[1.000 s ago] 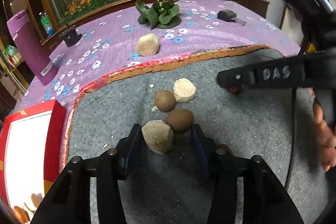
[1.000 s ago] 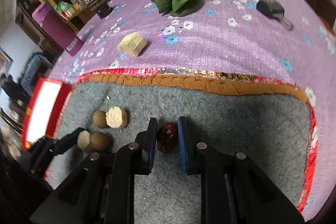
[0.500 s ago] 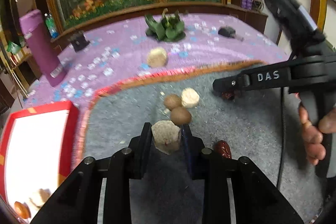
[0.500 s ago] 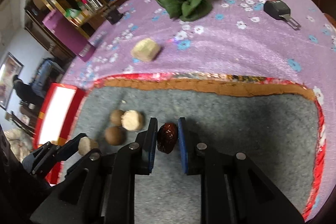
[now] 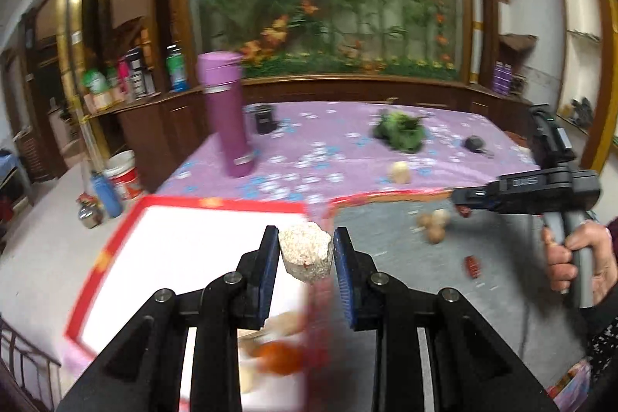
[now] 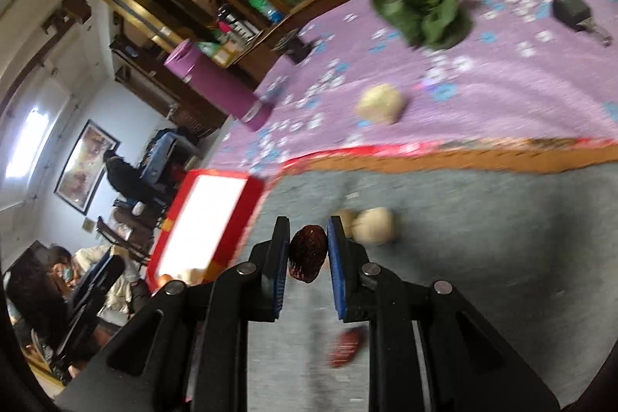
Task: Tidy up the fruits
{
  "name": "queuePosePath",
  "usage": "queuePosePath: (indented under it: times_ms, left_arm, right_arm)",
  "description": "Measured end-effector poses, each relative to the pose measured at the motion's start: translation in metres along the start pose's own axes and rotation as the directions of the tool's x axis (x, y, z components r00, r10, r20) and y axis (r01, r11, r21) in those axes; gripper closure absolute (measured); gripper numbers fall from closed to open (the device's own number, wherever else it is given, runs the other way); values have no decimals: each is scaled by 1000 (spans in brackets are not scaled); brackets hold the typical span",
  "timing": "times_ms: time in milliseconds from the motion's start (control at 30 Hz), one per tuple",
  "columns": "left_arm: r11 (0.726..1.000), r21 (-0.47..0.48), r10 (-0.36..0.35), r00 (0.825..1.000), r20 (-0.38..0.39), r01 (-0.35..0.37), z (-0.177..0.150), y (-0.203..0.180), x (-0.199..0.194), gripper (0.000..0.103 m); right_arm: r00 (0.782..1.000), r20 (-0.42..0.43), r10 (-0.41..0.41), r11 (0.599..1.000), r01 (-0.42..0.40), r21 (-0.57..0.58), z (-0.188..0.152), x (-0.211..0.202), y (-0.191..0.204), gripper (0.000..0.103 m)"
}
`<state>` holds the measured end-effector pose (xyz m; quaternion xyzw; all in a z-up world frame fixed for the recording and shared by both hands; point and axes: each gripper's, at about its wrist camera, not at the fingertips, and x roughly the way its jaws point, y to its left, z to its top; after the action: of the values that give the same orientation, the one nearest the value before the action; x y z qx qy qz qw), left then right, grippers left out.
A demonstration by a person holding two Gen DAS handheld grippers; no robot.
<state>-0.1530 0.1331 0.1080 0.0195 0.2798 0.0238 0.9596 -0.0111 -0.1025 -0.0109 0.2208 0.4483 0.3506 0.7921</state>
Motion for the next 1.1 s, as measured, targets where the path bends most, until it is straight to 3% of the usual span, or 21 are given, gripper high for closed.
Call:
queuePosePath:
  times_ms: [200, 367, 467, 667, 700, 733, 767, 800, 867, 1000, 1100]
  left_arm:
    - [993, -79, 89, 995, -45, -92, -21, 61, 5, 76]
    - [989, -102, 99, 989, -112, -111, -45, 85, 23, 75]
    - [990, -111, 77, 987, -138, -93, -55, 89, 33, 75]
    - [990, -91, 94, 983, -158, -109, -64, 92, 39, 72]
    - [990, -86, 93, 983, -157, -108, -64, 91, 38, 62]
    - [990, -82, 103, 983, -151, -116, -64, 91, 35, 55]
    - [988, -81, 118, 983, -143, -130, -64, 91, 33, 39]
    - [987, -80, 125, 984, -130, -136, -63, 91, 30, 34]
    - [989, -75, 118, 987, -110, -127, -61, 89, 25, 34]
    - [992, -60, 106, 991, -80, -111, -55, 77, 16, 34]
    - [996, -48, 69, 996, -49, -71, -48, 60, 10, 34]
  right_arm:
    - [995, -63, 83, 991, -89, -103, -17, 41, 91, 81]
    - [989, -140, 56, 967, -88, -238, -43, 94, 167, 81]
    - [985, -168, 20, 961, -66, -270, -58, 123, 186, 81]
    - [984, -176, -42, 960, -9, -281, -66, 151, 195, 80]
    - [982, -186, -39, 960, -15, -279, -65, 153, 196, 73]
    - [981, -187, -42, 962, -11, -274, -65, 151, 196, 60]
    - [983, -177, -41, 963, -8, -270, -62, 147, 196, 55]
    - [987, -159, -22, 962, -23, -271, -60, 140, 195, 53]
    - [995, -101, 10, 958, -39, -285, -58, 114, 189, 53]
    - [995, -3, -97, 951, 92, -295, -53, 66, 152, 53]
    - [970, 42, -240, 932, 242, -269, -52, 27, 103, 53]
